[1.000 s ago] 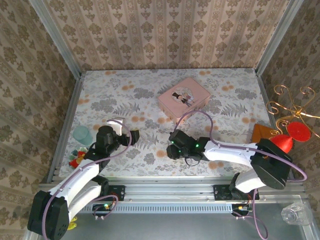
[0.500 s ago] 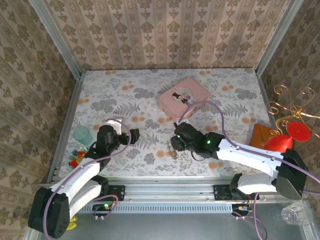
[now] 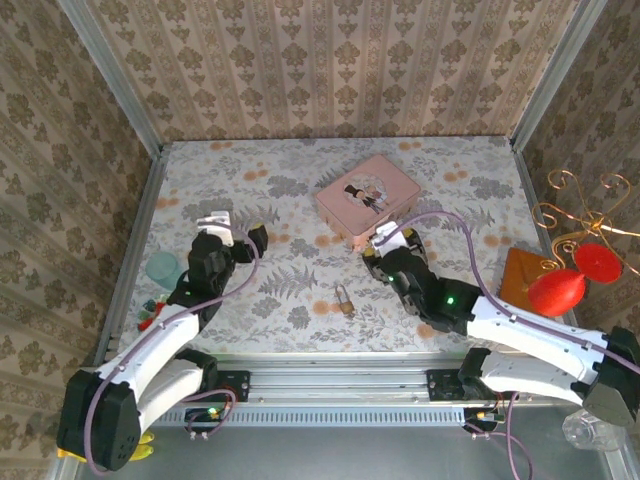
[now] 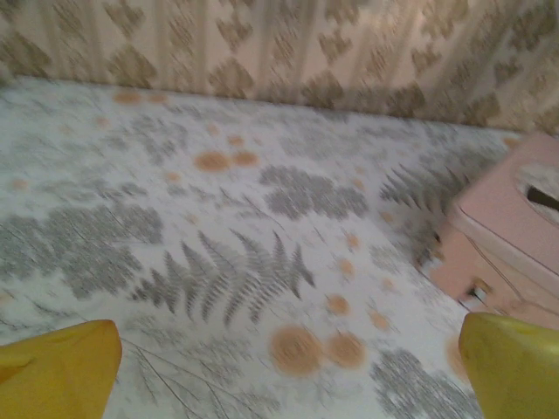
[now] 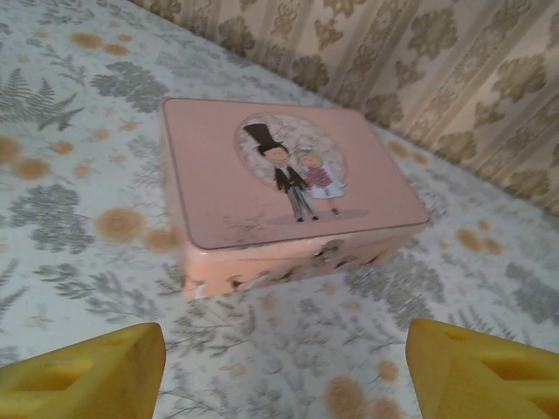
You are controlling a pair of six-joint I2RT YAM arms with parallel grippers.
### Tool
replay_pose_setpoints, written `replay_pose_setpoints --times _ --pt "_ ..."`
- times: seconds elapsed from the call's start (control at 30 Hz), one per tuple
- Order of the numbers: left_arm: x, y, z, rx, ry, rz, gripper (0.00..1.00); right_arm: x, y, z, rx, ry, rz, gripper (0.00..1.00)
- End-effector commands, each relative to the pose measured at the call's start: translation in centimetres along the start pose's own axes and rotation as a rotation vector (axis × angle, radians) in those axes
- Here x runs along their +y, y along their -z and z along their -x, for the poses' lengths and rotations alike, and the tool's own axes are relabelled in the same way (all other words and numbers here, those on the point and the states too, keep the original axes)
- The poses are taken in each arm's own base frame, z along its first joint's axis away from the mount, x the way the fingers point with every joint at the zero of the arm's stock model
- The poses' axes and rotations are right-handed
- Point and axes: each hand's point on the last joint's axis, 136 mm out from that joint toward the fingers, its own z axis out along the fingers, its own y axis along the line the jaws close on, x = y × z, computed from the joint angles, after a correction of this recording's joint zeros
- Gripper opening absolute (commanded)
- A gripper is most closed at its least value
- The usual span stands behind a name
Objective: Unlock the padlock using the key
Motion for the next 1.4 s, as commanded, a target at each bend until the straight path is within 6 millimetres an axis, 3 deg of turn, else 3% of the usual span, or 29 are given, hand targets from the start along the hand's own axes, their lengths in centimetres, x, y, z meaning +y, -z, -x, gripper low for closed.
replay_pose_setpoints --times 0.0,0.1,0.23,0.43,0.6,0.63,0.67,0.77,0.9,1.03,1.17,1.27,1.37 --pt "1.5 0.5 2.5 -0.217 -0.13 0.09 1.0 -2.8 0.0 0.5 -0.092 0.058 -0.115 0.75" --pt "1.1 0.6 2.7 -0.271 -0.292 0.085 1.0 -4.5 -0.6 -1.7 -0.084 0.03 -0.135 0.78" --pt "1.3 -0.1 1.5 -0.202 -0.473 0.112 1.0 -7.3 -1.5 -4.6 -0.067 -0.025 -0.209 0.81" --pt "4.1 -1.3 -0.8 -0.092 -0.543 0.226 1.0 -9.4 -3.1 -7.9 -0.044 -0.098 -0.244 0.82" --pt "7.8 -2.6 -3.7 -0.018 -0.469 0.322 1.0 -9.6 -6.2 -11.3 0.009 -0.177 -0.219 0.83" --pt "8.1 -2.9 -3.5 -0.041 -0.477 0.334 1.0 -9.6 -6.8 -11.5 0.015 -0.157 -0.226 0.87" --pt "8.0 -3.1 -3.4 -0.056 -0.505 0.33 1.0 -9.5 -7.5 -11.5 0.033 -0.137 -0.223 1.0" --pt "9.0 -4.0 -3.0 -0.032 -0.495 0.396 1.0 -9.7 -8.7 -10.8 -0.003 -0.137 -0.226 1.0" --pt "8.7 -5.4 -3.6 0.036 -0.471 0.298 1.0 -10.8 -9.8 -10.5 -0.031 -0.16 -0.236 1.0" --pt "8.6 -5.0 -3.6 0.017 -0.447 0.266 1.0 -11.2 -10.4 -10.3 -0.06 -0.146 -0.237 1.0" --pt "8.2 -4.9 -3.8 -0.044 -0.39 0.203 1.0 -10.4 -10.9 -9.8 -0.086 -0.187 -0.133 1.0" --pt "10.3 -4.4 -5.0 -0.093 -0.335 0.299 1.0 -10.5 -11.5 -10.5 -0.1 -0.215 -0.116 1.0" --pt "10.8 -5.4 -5.1 -0.065 -0.332 0.3 1.0 -10.9 -12.0 -11.0 -0.069 -0.25 -0.097 1.0"
